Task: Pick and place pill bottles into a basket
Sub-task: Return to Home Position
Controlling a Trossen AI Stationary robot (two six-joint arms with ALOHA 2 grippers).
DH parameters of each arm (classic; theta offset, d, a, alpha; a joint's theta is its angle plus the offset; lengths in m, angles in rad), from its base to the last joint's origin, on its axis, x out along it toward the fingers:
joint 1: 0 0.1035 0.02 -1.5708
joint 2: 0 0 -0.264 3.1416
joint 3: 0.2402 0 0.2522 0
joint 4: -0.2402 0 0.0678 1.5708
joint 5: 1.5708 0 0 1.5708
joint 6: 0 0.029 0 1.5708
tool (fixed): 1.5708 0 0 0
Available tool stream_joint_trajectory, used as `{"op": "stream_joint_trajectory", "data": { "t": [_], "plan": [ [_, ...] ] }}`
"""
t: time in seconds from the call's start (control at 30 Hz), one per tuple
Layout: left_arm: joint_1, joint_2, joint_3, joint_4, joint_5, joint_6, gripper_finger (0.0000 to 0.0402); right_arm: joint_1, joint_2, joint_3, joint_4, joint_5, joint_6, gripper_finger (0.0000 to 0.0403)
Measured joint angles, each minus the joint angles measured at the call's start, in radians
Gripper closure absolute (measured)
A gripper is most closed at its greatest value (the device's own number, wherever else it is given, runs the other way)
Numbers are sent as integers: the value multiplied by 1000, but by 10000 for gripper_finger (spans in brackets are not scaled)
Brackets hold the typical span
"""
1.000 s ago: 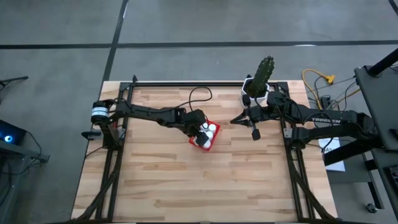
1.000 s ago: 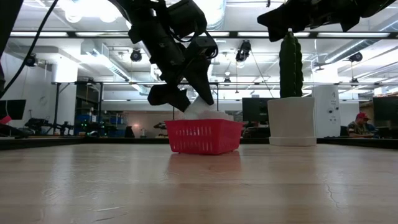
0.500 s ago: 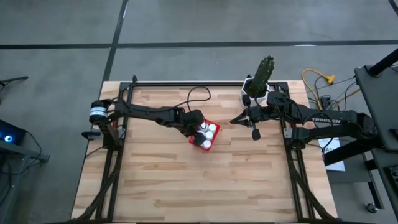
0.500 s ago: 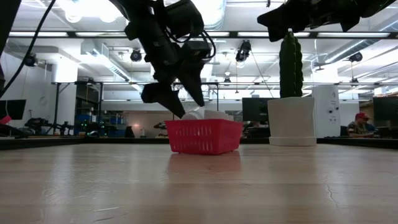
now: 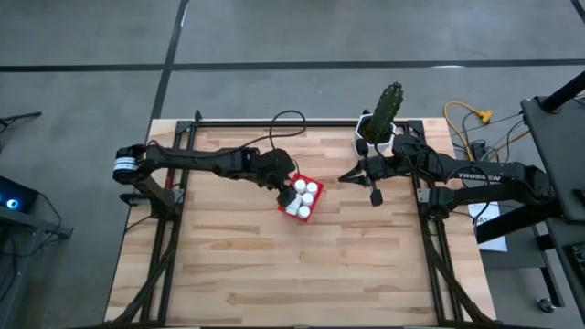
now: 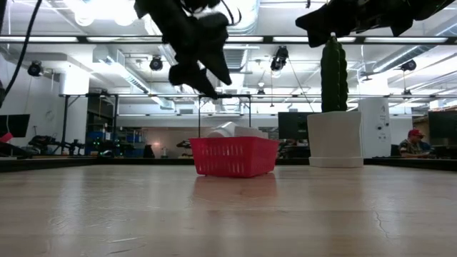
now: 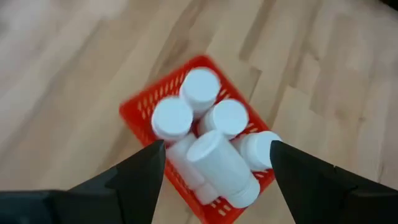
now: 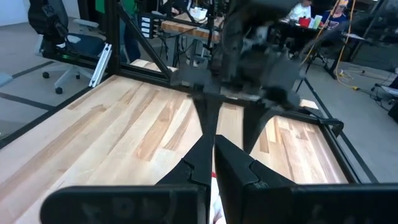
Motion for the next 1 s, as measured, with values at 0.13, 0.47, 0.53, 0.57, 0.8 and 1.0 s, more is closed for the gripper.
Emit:
{"op": "stream_joint_trajectory", "data": {
  "t": [0.13,0.47,0.53,0.57,0.8,1.0],
  "plan": [
    [-14,-46,-12,5,1,177,130,2,0,0,24,-24,18,394],
    [-82,-162,-142,322,7,328,130,2,-2,-21,196,-169,122,394],
    [-86,-198,-189,400,22,333,130,2,-1,-39,222,-169,149,394],
    [-87,-218,-217,422,41,342,130,4,0,-49,244,-169,162,394],
    [-112,-366,-435,725,111,396,130,4,-22,-161,457,-161,295,394],
    [-161,-509,-617,959,116,400,130,20,-63,-270,655,-126,408,394]
  ]
}}
